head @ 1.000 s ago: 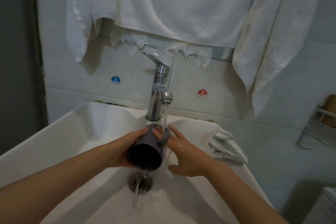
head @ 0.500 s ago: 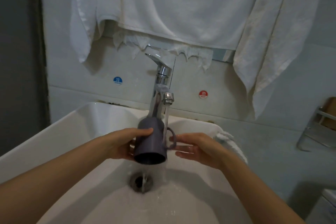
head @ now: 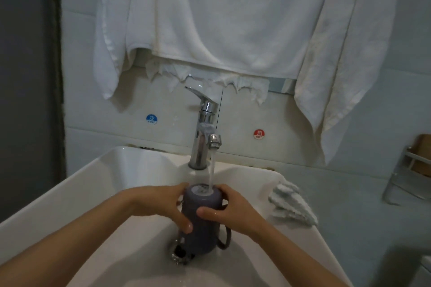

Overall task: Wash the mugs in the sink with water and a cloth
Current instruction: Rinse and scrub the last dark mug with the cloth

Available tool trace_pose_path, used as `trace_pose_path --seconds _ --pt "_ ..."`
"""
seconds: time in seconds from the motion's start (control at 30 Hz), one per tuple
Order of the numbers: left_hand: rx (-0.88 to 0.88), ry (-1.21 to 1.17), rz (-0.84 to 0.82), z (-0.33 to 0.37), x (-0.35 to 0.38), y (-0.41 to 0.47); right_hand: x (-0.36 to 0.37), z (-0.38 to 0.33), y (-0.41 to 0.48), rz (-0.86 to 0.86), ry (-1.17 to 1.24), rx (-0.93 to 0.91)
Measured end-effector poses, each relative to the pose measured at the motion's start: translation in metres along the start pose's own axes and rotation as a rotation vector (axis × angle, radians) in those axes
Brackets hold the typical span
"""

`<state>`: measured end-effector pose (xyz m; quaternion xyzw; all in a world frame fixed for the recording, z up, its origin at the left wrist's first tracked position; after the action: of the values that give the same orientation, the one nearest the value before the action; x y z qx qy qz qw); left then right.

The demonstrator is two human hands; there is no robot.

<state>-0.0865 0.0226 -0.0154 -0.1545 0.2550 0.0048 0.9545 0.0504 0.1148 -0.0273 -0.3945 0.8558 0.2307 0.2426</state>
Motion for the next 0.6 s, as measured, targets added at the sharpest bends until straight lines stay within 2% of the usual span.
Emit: trace_pose_path --seconds 0.07,0.13,0.17,0.23,0.27,0.33,0.4,0.47,0.6 --pt "0.078 -0.119 0.201 0.024 -0.02 -0.011 -0.002 -0.002 0.0 0.009 -0.017 -0.011" --pt "0.189 -0.16 0.559 0.052 -0.049 -0.024 -0.003 -0.004 0.0 0.005 -0.035 -0.004" --pt "0.269 -0.117 0.718 0.068 -0.062 -0.031 -0.003 -0.005 -0.001 0.003 -0.041 0.003" --pt "0.416 0.129 0.925 0.103 -0.081 -0.044 -0.004 -0.007 -0.001 0.006 -0.045 0.005" --pt "0.452 0.275 0.98 0.117 -0.088 -0.048 -0.004 -0.008 -0.001 0.008 -0.048 0.002" --pt "0.45 0.494 0.988 0.136 -0.097 -0.047 -0.005 -0.011 -0.002 0.013 -0.053 -0.001" --pt "0.361 0.681 0.944 0.137 -0.097 -0.039 -0.006 -0.01 -0.002 0.02 -0.05 -0.003" --pt "0.301 0.868 0.972 0.128 -0.092 -0.032 -0.006 -0.011 -0.003 0.019 -0.06 -0.009" --pt "0.289 0.893 1.029 0.105 -0.085 -0.03 -0.007 -0.012 -0.003 0.008 -0.075 -0.031"
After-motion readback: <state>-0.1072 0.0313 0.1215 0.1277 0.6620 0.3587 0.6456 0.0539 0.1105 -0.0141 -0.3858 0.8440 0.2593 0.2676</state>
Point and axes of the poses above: each hand's wrist, its own y-axis towards the middle knuckle, its own x-axis out of the palm, z = x × y, the point moved 4 cm from there along y, towards the middle knuckle, and after that the axes turned 5 degrees about -x, right-handed, at the moved point
